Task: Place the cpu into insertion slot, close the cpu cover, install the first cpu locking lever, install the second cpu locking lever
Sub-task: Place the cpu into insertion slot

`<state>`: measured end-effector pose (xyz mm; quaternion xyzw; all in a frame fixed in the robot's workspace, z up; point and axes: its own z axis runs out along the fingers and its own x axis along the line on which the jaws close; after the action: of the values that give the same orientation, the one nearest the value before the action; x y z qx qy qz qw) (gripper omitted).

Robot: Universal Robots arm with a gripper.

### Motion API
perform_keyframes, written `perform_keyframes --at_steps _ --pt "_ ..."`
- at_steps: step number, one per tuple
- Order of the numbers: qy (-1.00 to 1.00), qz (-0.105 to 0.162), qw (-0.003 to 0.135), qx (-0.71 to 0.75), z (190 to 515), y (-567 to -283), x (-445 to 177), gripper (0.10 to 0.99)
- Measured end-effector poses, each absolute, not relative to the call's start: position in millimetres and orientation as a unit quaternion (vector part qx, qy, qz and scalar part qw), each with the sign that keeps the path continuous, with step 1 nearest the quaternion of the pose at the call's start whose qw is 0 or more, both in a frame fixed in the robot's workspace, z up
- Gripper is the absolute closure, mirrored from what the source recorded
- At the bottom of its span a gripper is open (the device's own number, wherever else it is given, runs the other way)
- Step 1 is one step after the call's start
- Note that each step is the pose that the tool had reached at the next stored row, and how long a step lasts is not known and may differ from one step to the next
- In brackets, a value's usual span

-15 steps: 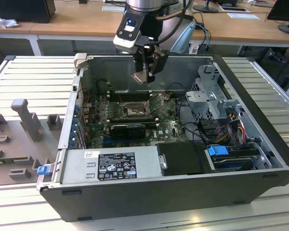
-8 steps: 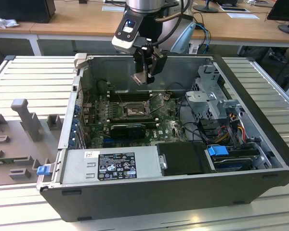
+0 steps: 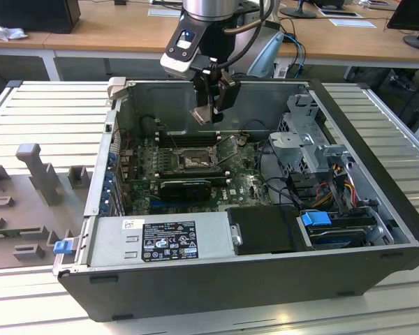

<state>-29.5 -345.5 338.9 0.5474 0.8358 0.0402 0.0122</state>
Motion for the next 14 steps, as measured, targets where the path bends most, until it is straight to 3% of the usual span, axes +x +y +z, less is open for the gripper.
perform_keyframes --at_steps 14 --pt "0.828 0.039 0.012 0.559 332.9 -345.1 -29.5 0.553"
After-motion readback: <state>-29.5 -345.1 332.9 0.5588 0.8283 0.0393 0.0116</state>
